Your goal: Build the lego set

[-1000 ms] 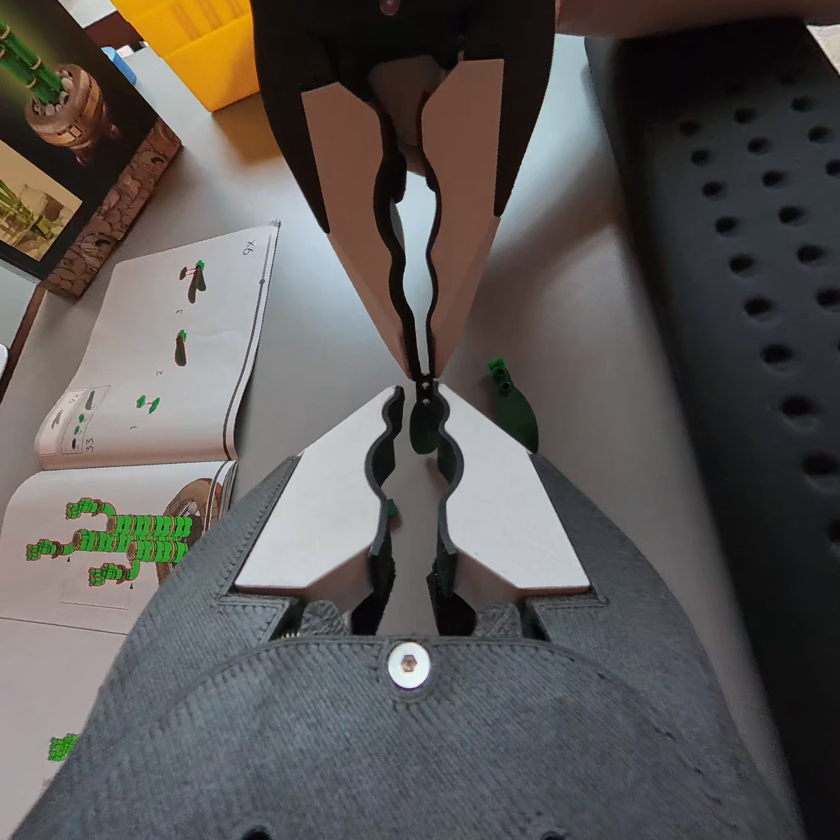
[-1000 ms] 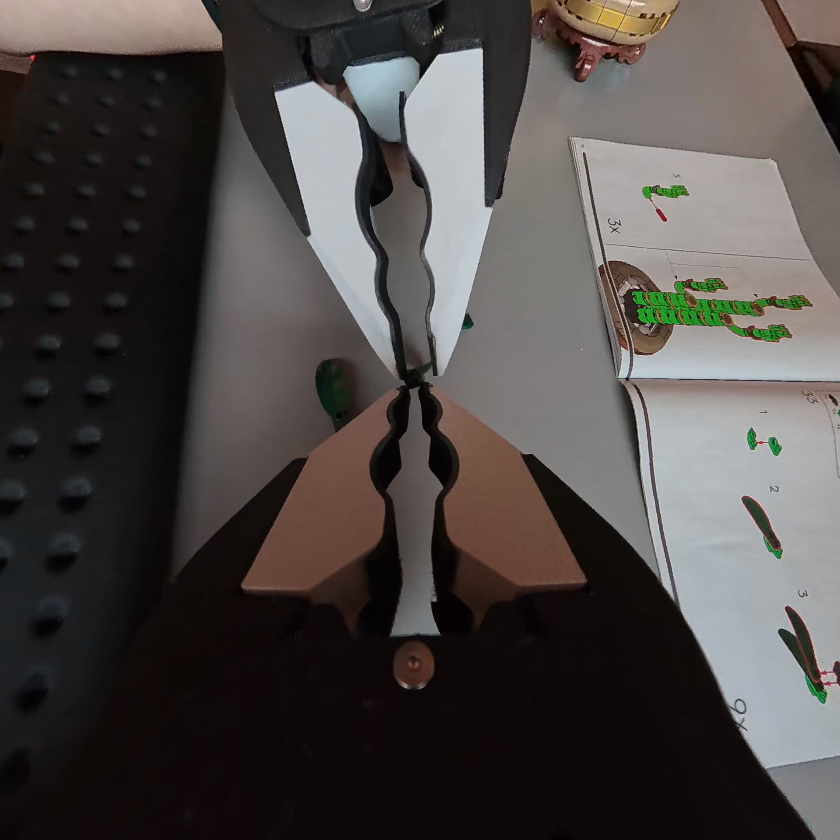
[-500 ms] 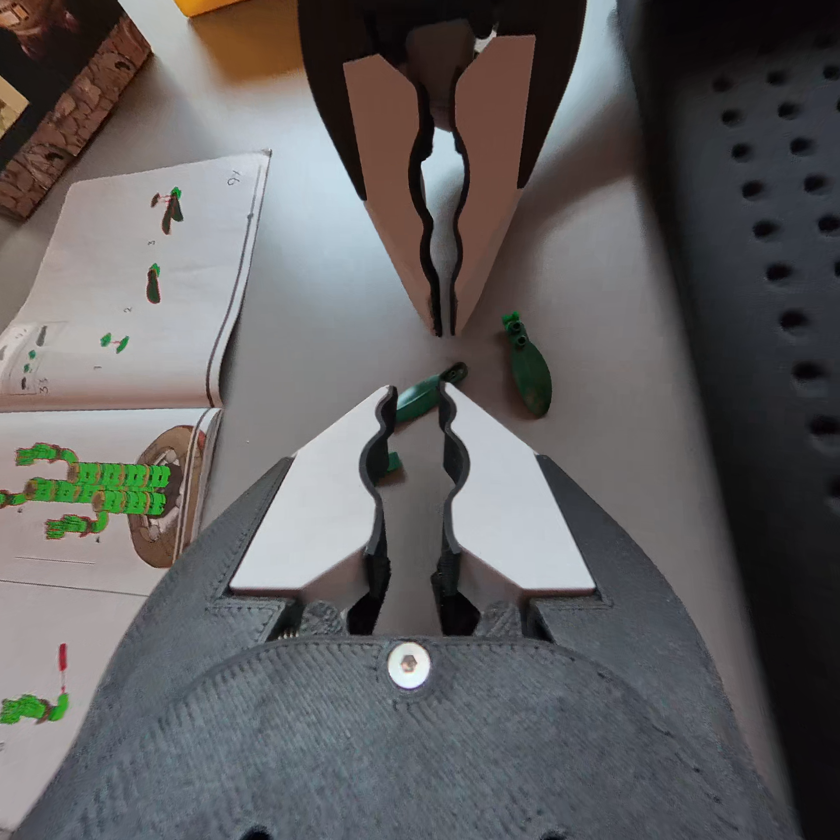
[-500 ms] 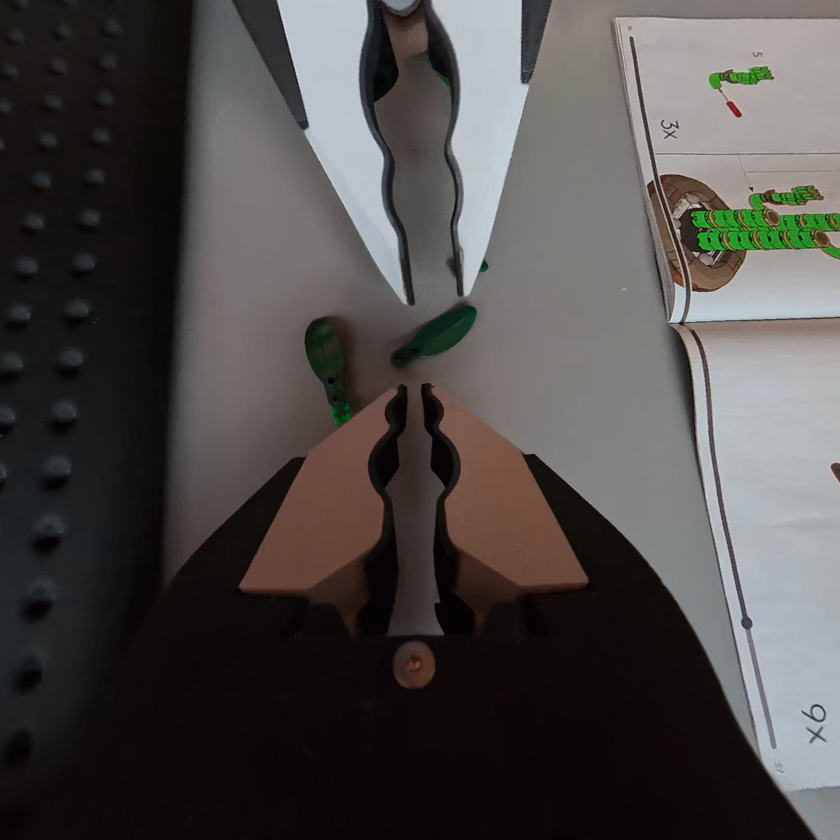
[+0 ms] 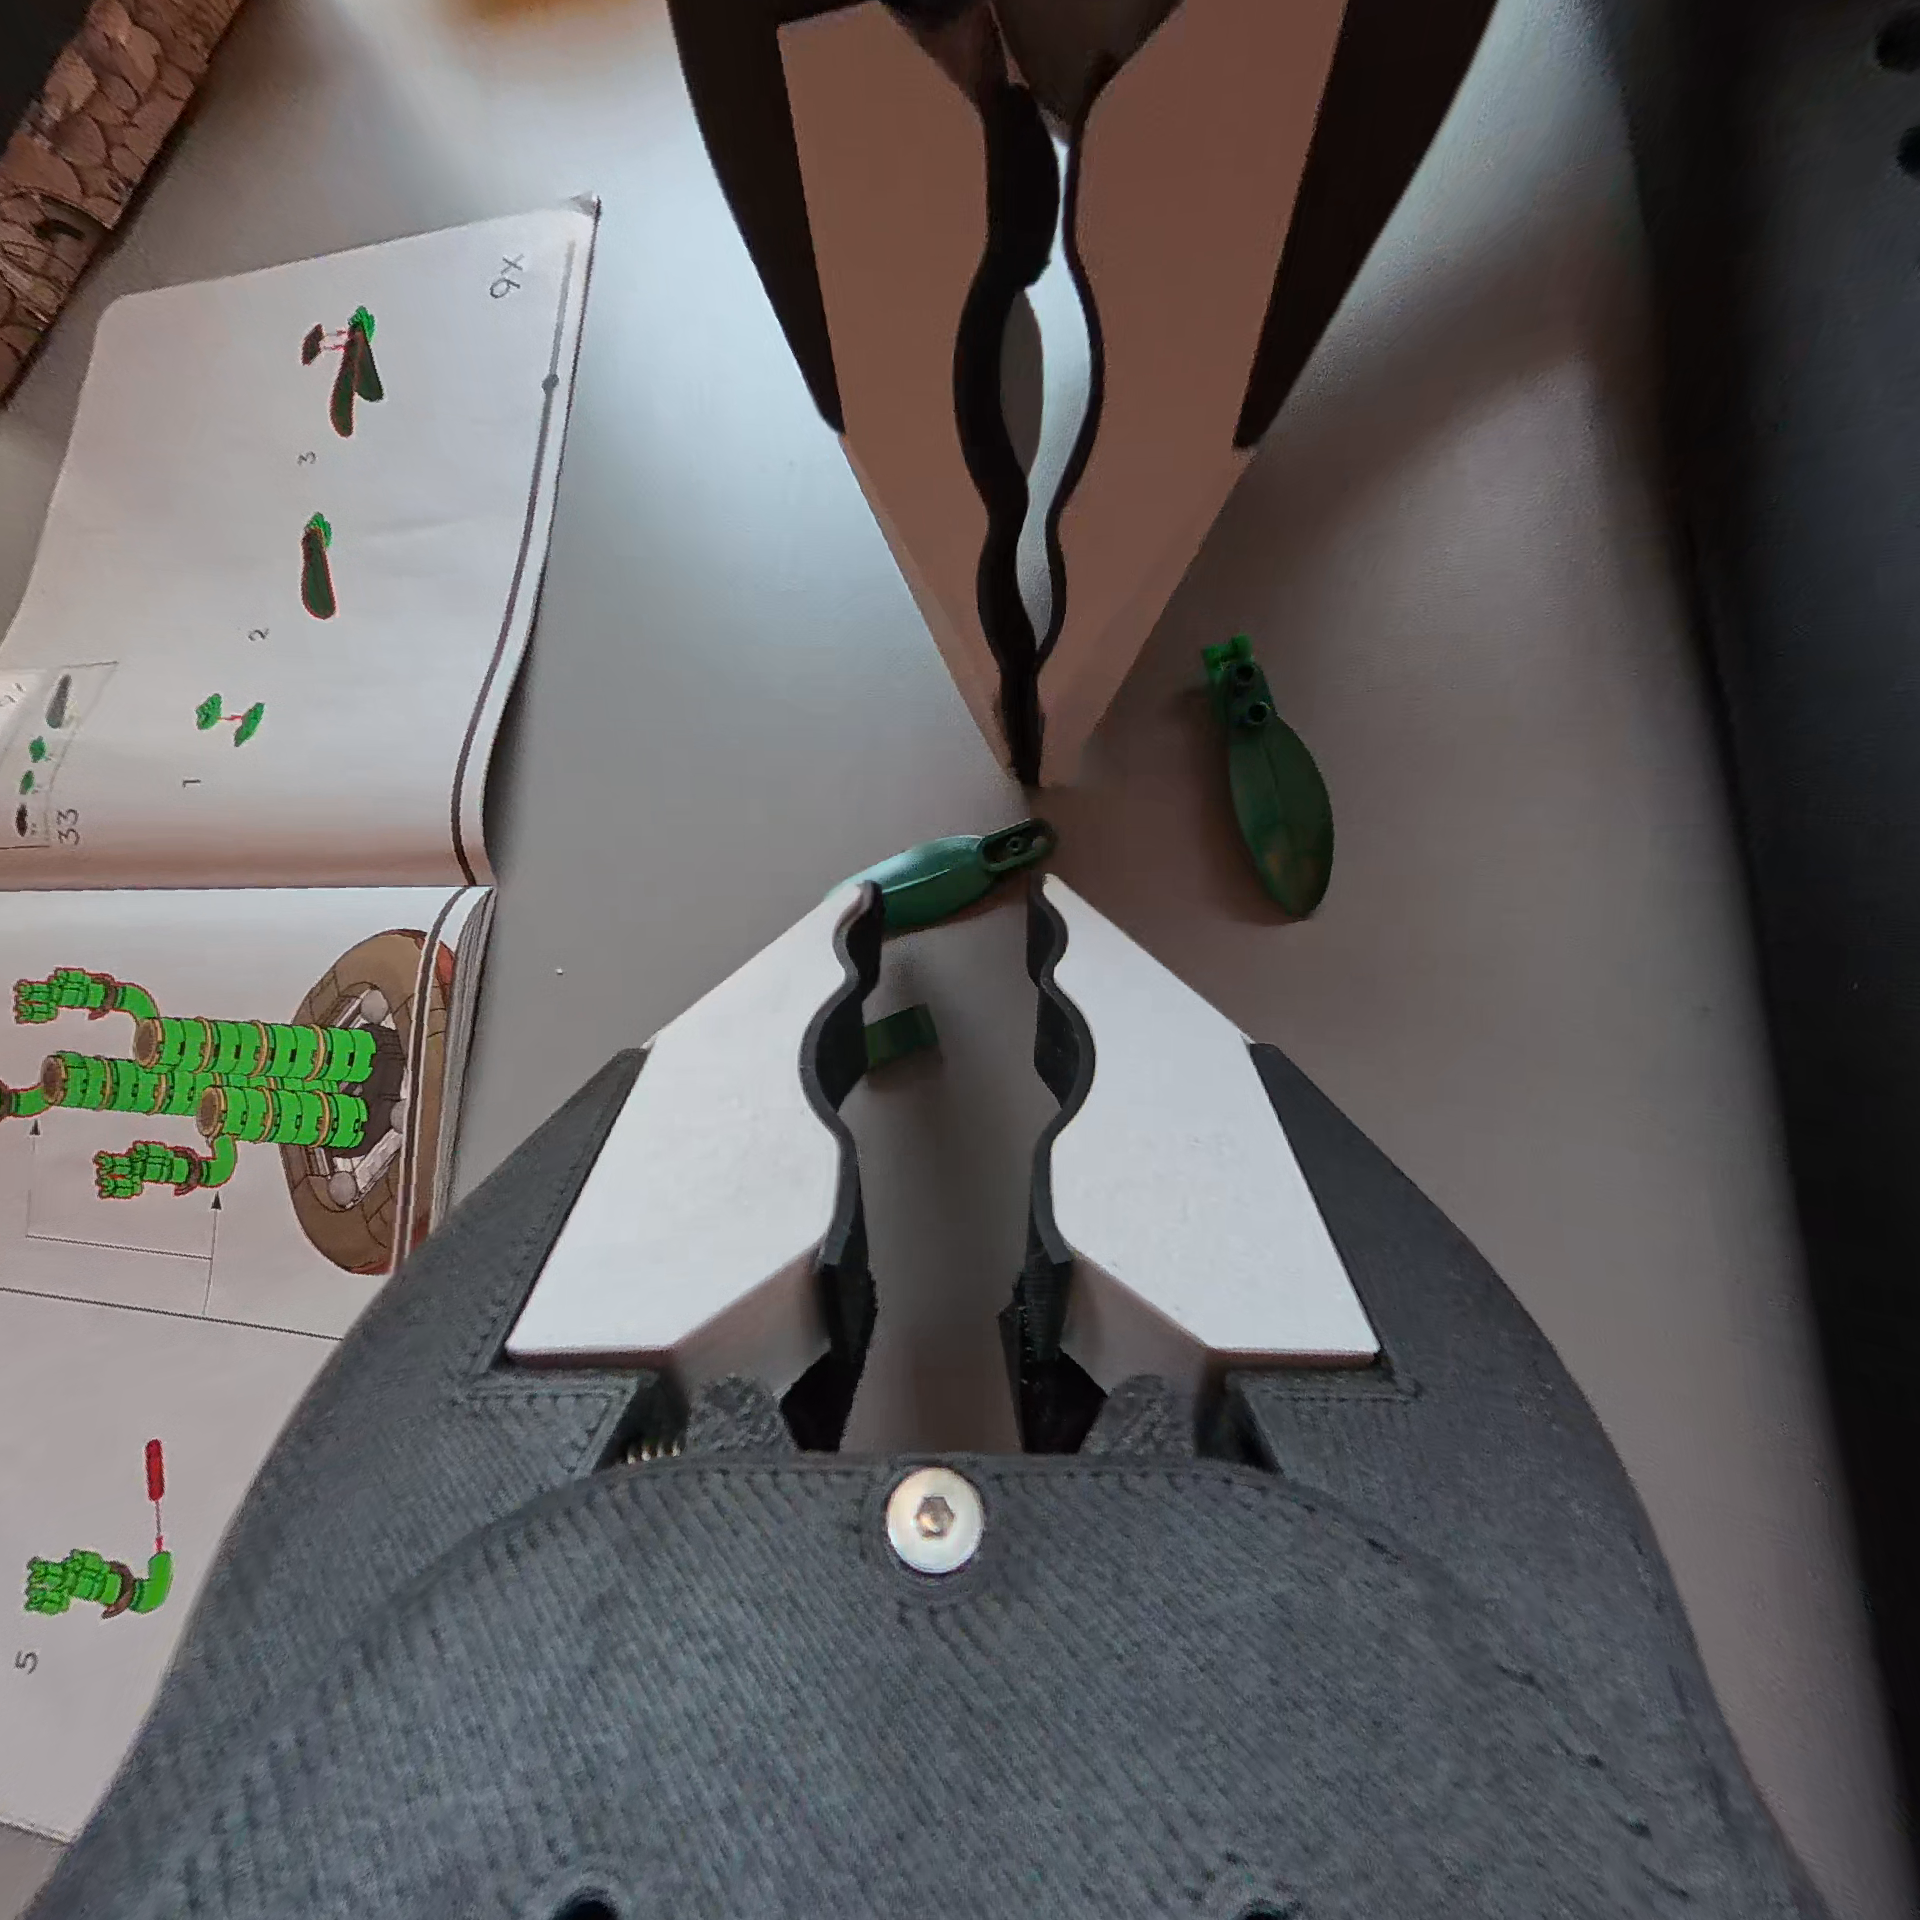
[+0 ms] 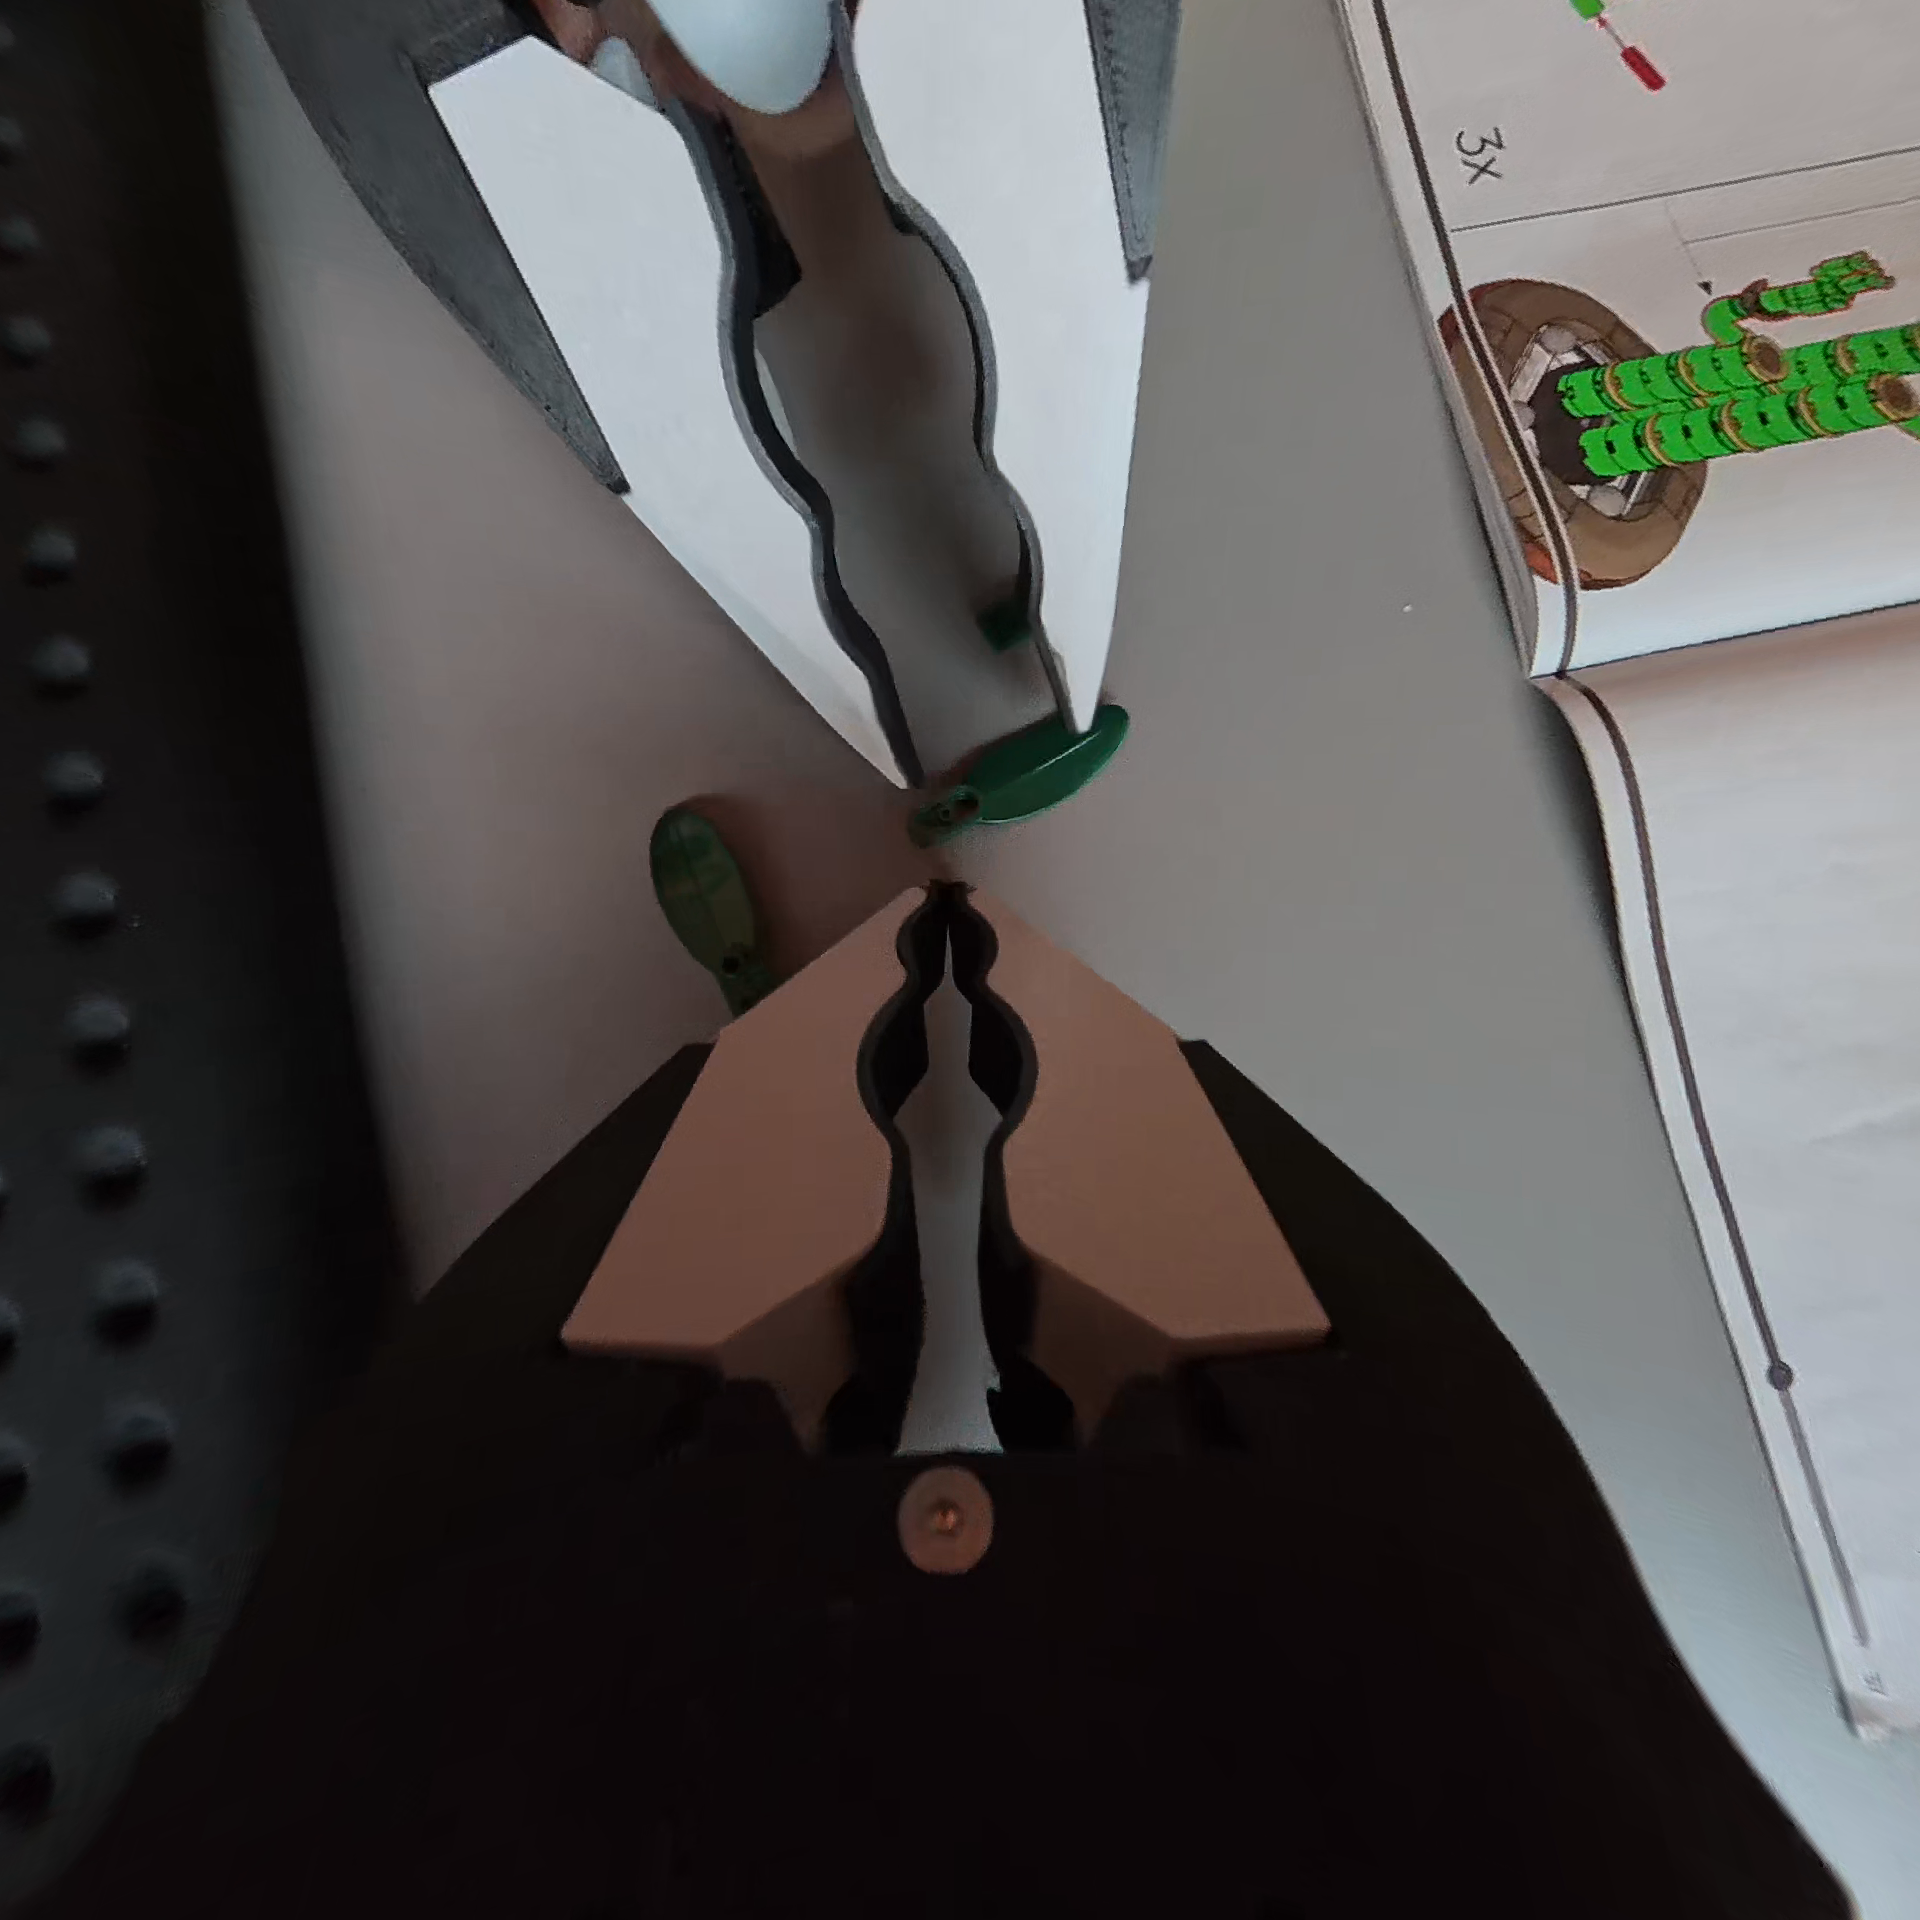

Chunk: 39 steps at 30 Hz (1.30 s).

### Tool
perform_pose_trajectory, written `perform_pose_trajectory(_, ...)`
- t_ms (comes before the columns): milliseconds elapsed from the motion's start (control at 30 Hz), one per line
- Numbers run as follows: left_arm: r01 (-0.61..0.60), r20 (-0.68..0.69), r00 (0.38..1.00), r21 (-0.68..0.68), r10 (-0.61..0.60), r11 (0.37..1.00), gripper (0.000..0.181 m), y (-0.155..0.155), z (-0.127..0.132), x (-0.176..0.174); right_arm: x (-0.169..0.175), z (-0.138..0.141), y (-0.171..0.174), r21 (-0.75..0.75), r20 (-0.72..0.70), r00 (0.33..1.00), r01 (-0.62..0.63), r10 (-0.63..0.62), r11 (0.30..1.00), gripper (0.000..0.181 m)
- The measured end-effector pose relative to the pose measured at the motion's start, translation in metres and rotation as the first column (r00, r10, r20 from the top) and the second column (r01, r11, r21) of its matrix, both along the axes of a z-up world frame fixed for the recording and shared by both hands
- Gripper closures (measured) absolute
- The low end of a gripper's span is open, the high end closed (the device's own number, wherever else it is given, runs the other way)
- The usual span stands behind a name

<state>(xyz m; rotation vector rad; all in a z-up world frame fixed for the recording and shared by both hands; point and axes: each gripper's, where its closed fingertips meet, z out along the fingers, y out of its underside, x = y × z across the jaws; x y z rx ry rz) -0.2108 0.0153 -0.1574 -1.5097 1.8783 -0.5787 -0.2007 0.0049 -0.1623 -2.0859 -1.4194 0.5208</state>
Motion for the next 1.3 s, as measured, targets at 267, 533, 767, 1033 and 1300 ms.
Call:
perform_pose_trajectory(267,-0.014,0.012,1.0,0.037,0.013,0.999,0.152,0.004,0.004,0.0,-0.007,0.011,0.002,-0.215,-0.166,0.975,0.11,-0.147,0.97,0.164)
perform_pose_trajectory(533,-0.186,0.149,0.971,-0.008,0.185,0.983,0.153,0.04,0.04,-0.02,-0.012,0.001,0.008,-0.059,0.016,0.961,0.275,-0.274,0.96,0.154)
perform_pose_trajectory(767,-0.184,0.118,0.976,0.013,0.181,0.983,0.154,0.038,0.034,-0.018,-0.003,-0.002,0.012,-0.06,0.038,0.955,0.298,-0.296,0.953,0.174)
perform_pose_trajectory(1033,-0.011,0.257,0.966,0.097,-0.014,0.995,0.145,-0.002,0.062,0.004,0.0,0.062,-0.014,-0.668,-0.492,0.805,-0.105,-0.332,0.737,0.175)
perform_pose_trajectory(1300,0.196,0.522,0.853,-0.27,-0.028,0.943,0.145,-0.032,0.117,0.002,0.002,0.083,-0.036,-0.71,-0.627,0.729,-0.39,-0.275,0.586,0.175)
